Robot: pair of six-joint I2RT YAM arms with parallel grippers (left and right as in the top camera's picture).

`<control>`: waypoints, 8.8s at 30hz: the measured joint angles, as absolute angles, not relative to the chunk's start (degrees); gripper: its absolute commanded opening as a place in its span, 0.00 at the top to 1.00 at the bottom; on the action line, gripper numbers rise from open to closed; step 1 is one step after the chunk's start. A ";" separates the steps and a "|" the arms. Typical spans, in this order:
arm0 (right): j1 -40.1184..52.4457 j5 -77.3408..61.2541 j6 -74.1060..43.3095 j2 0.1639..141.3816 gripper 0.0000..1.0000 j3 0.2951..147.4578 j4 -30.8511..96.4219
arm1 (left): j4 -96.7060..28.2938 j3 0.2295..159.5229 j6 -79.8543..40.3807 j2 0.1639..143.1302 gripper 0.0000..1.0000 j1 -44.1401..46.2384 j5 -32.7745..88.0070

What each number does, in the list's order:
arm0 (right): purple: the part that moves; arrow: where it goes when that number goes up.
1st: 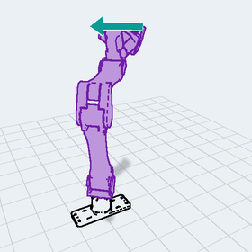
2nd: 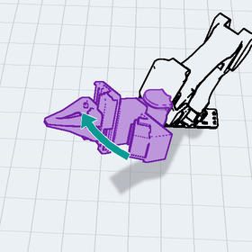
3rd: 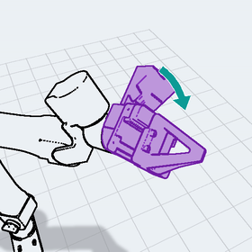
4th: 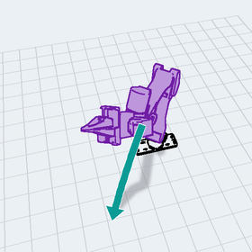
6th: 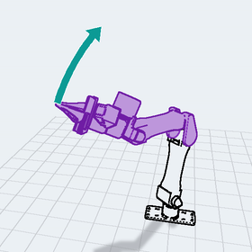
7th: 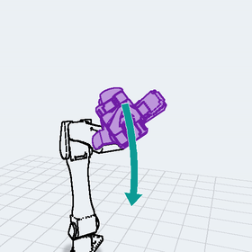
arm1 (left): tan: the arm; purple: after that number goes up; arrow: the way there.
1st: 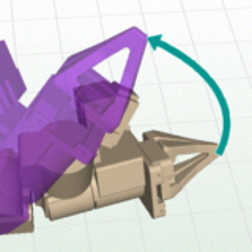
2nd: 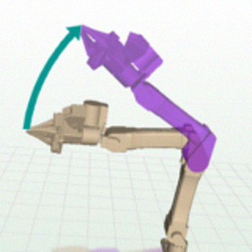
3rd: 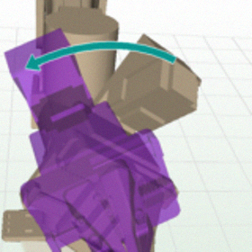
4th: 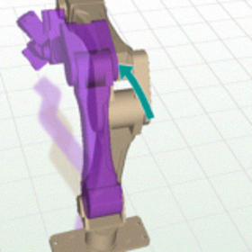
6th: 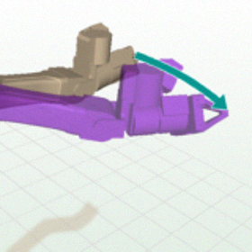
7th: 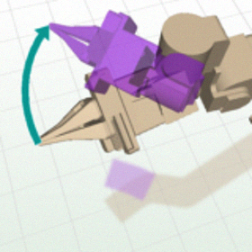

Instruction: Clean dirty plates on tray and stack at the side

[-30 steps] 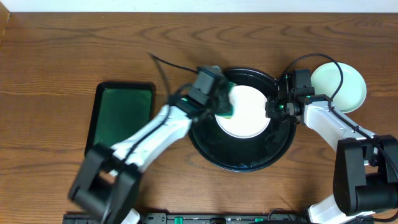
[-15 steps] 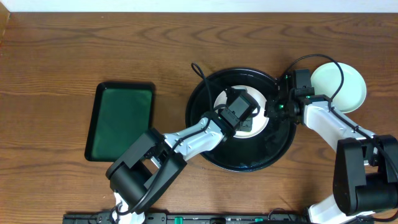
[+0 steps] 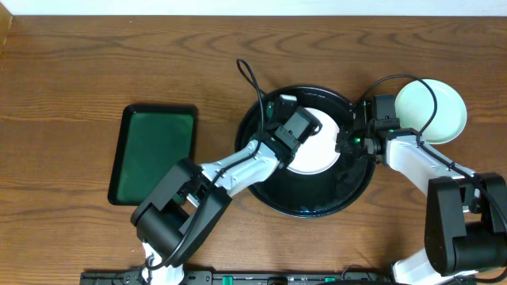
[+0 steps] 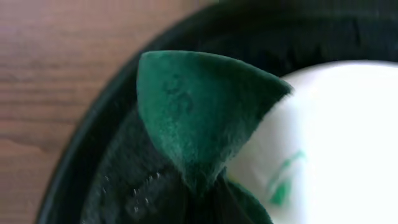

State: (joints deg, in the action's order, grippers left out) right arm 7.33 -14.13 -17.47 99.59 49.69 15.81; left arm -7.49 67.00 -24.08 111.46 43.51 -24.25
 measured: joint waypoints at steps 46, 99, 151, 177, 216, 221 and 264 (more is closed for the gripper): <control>8.82 -14.63 -20.38 99.63 0.99 49.30 15.14 | 1.34 70.43 -24.75 114.21 0.93 42.04 -24.43; 11.31 -13.28 -17.28 94.89 0.99 51.18 19.38 | -29.02 70.48 -24.60 89.52 0.93 33.34 -24.71; 31.40 29.80 34.41 85.89 0.99 68.40 23.00 | -47.07 60.36 -25.52 84.16 0.92 -0.27 -10.41; -18.57 -17.96 -4.19 89.12 0.99 68.40 27.81 | -36.97 60.34 -25.30 102.45 0.47 -1.54 -11.07; -28.03 -1.41 -18.46 103.46 0.22 66.11 22.94 | -49.50 64.29 -25.67 72.31 0.20 -4.29 -7.84; -26.92 -2.39 -19.81 94.24 0.20 65.84 29.28 | -49.52 64.29 -25.69 72.31 0.20 -4.29 -7.81; -7.14 -10.31 -13.96 61.10 0.01 39.22 24.21 | -49.47 64.29 -25.67 72.31 0.20 -4.29 -7.84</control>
